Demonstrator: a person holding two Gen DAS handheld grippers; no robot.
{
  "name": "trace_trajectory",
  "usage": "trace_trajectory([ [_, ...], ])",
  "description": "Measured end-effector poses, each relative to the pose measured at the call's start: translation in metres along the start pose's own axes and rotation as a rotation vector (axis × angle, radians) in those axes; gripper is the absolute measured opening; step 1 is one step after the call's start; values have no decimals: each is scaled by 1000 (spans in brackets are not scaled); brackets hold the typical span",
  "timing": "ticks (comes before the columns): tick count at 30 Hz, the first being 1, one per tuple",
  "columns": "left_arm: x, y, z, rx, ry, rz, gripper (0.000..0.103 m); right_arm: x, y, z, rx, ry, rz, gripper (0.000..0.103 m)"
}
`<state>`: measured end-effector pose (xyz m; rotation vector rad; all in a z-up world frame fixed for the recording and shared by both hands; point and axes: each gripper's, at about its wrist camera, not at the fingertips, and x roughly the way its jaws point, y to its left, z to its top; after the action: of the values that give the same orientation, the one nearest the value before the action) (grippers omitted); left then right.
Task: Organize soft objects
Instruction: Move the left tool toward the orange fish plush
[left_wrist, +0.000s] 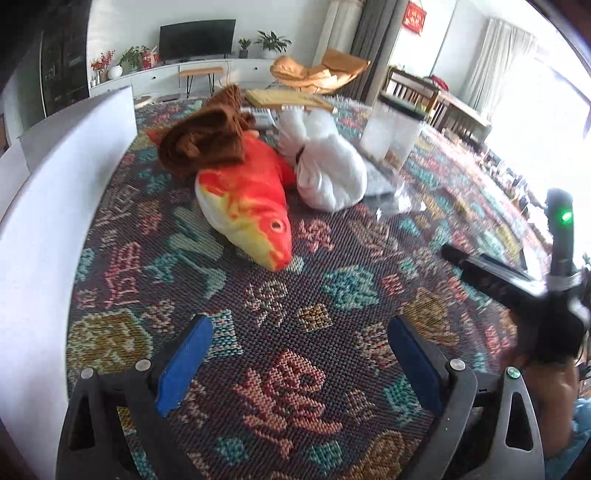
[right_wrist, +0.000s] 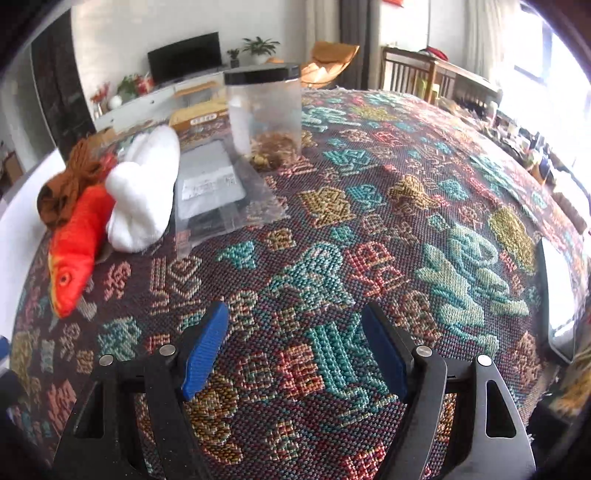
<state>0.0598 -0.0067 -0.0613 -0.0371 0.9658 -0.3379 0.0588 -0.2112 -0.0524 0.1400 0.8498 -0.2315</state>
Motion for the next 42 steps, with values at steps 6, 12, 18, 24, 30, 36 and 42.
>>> trace_trajectory([
  [6,45,-5,10,104,19,136,95,30,-2,0,30,100,-70,78],
  [12,74,8,41,62,7,163,103,28,-6,-4,43,93,-66,78],
  [18,83,12,52,42,-15,183,103,30,-6,-5,41,90,-69,81],
  [24,81,15,50,40,-15,179,103,30,-6,-4,41,85,-71,81],
  [30,81,14,50,40,-15,179,103,29,-6,-4,41,85,-71,82],
  [36,81,15,50,40,-15,179,103,28,-5,-4,43,83,-69,83],
  [42,81,14,50,41,-15,179,103,29,-5,-4,43,83,-70,83],
])
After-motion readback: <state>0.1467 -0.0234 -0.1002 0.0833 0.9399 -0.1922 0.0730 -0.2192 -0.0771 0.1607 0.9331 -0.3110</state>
